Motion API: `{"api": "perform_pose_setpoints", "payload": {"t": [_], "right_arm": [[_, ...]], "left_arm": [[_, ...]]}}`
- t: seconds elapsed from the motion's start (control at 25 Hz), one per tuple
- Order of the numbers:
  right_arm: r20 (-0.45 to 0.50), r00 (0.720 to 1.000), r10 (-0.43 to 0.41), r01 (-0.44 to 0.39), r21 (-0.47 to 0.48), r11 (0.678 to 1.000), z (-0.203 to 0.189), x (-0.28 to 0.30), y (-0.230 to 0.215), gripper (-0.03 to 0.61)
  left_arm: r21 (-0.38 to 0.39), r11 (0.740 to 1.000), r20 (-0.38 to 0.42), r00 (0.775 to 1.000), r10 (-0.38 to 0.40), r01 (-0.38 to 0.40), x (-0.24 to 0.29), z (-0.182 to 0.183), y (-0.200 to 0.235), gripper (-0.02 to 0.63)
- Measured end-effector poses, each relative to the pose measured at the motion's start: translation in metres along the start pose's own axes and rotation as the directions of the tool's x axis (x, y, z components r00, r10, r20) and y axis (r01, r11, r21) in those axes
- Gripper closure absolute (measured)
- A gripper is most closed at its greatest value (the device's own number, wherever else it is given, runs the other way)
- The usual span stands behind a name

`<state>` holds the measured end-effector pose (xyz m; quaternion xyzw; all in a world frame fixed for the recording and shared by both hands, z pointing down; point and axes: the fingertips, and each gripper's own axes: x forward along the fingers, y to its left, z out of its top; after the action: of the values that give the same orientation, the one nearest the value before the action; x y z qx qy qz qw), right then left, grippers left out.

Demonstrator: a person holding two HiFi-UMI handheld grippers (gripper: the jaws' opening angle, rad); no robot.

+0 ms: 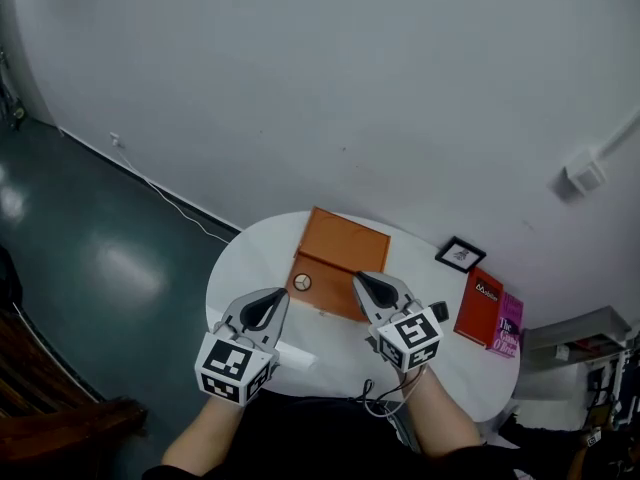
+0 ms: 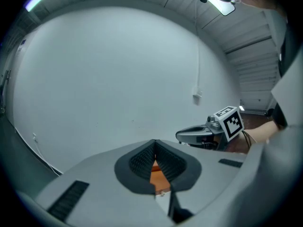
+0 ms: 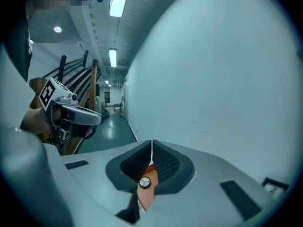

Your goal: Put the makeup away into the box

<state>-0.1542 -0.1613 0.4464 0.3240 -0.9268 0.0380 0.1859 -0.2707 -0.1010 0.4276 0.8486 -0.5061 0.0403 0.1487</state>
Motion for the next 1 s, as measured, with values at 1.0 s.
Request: {"api": "perform_pose_setpoints", "payload": {"t": [1.0], "right_arm": [[-0.088, 0.994, -0.071, 0.091, 0.241, 0.966, -0.180, -0.220, -0.233, 0.379]], "left_arm": [[0.081, 0.996, -0.115, 0.993, -0.016, 0.026, 0.199, -0.016, -0.238, 0.609]]}}
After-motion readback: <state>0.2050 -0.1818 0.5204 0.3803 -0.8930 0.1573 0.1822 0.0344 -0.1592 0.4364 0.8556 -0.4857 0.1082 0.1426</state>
